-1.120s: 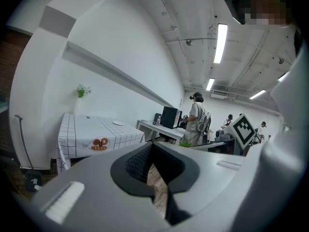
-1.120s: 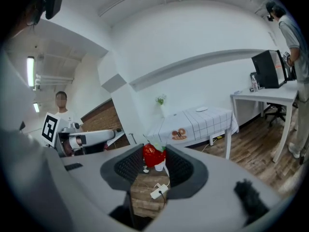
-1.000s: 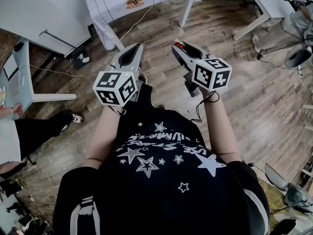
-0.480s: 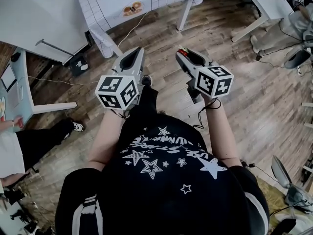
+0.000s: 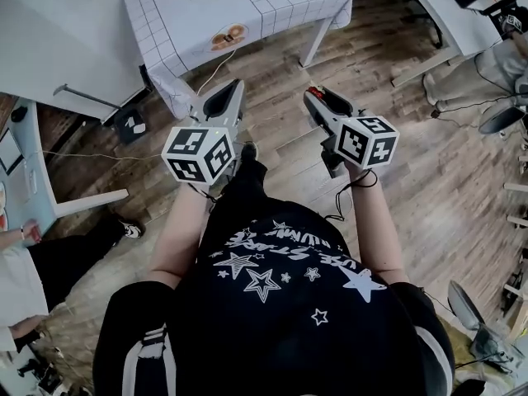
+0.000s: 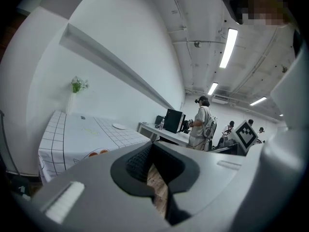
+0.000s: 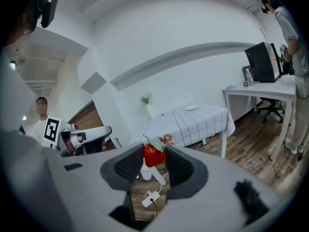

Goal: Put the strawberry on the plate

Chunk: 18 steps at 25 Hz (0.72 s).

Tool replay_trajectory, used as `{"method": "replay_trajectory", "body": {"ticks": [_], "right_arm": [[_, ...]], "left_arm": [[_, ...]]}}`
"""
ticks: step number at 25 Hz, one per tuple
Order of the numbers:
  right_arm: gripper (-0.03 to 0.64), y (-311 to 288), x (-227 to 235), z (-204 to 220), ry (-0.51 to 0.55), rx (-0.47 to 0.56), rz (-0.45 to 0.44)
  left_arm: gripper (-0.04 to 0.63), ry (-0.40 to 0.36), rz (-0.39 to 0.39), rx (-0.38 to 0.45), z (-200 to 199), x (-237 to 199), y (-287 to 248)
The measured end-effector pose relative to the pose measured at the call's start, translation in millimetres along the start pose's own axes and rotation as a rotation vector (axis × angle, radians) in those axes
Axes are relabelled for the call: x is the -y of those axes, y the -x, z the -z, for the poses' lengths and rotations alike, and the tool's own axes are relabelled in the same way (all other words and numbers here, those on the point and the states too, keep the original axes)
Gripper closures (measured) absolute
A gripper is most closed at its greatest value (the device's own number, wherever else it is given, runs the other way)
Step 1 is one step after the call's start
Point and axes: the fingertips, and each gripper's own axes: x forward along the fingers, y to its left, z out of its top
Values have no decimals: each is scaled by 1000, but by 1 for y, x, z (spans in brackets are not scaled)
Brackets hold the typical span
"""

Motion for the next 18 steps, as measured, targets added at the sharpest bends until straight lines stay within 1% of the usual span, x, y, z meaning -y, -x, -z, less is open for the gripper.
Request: {"method": "replay_trajectory", "body": {"ticks": [5,7,9,12,14,18], "right_arm": [[465,-46,21,-50,-14,41,14],[465,-66,28,-62,-7,33,29],[465,-84,34,-71,-7,24,40],[465,-98,40,-81,-10,31,46],[465,-108,47,-84,-4,29,54],[465,-130,62,-93,-8,29,76]], "left_arm": [[586,5,12,-1,-32,-41,-42],[586,11,21,-6,-37,-57,-55],[586,12,32,-14,-41,-72,-65],[586,11,60,11,-49,-85,-77],[586,0,61,22,-52,-93,-84],[586,-10,58,16,-50,-110,-101]]}}
